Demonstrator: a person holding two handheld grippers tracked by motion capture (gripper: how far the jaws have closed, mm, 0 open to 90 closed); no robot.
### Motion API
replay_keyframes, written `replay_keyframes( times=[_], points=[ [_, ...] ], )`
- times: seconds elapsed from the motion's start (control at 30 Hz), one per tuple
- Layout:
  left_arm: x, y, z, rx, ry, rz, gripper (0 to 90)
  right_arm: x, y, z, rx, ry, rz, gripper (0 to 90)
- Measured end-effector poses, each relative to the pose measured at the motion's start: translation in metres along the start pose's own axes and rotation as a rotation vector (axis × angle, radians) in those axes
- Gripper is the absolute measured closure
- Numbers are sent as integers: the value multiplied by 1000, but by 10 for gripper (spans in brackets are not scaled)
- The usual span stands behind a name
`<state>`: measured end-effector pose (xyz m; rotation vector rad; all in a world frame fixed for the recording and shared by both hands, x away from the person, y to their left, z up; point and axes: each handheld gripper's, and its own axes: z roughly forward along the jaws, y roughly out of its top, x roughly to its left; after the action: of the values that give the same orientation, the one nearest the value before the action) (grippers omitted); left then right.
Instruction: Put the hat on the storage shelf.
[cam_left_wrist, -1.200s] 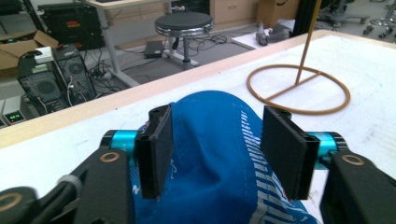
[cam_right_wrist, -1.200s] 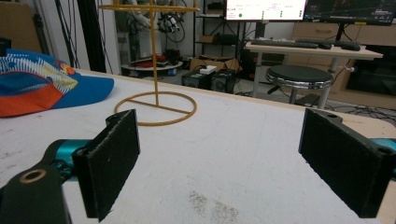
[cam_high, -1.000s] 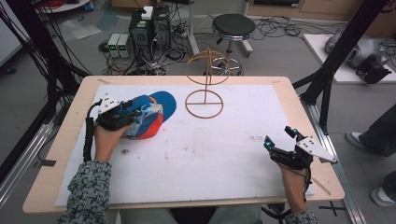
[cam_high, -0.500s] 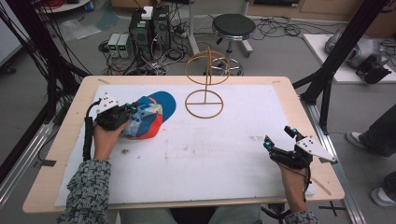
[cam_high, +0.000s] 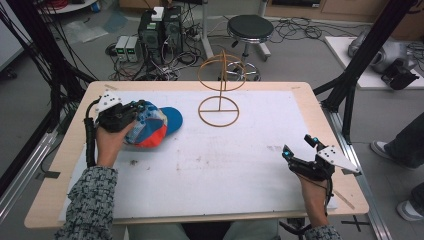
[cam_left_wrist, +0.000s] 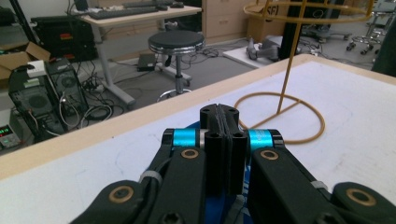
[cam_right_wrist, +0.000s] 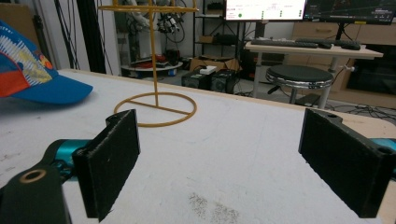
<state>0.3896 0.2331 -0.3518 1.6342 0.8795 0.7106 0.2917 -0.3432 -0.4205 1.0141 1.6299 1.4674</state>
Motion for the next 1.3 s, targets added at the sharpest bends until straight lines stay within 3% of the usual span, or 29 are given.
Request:
replay_keyframes(
  times=[0.23,0.67,1.3],
  points=[
    [-5,21,-2,-23,5,18,889,0,0,0,0,1,1,117],
    [-6,75,-13,-128,36,47,889,-1,0,0,-4,5,4,117],
    [-1,145,-15,-182,43,114,889,-1,0,1,-2,14,12,117]
  ],
)
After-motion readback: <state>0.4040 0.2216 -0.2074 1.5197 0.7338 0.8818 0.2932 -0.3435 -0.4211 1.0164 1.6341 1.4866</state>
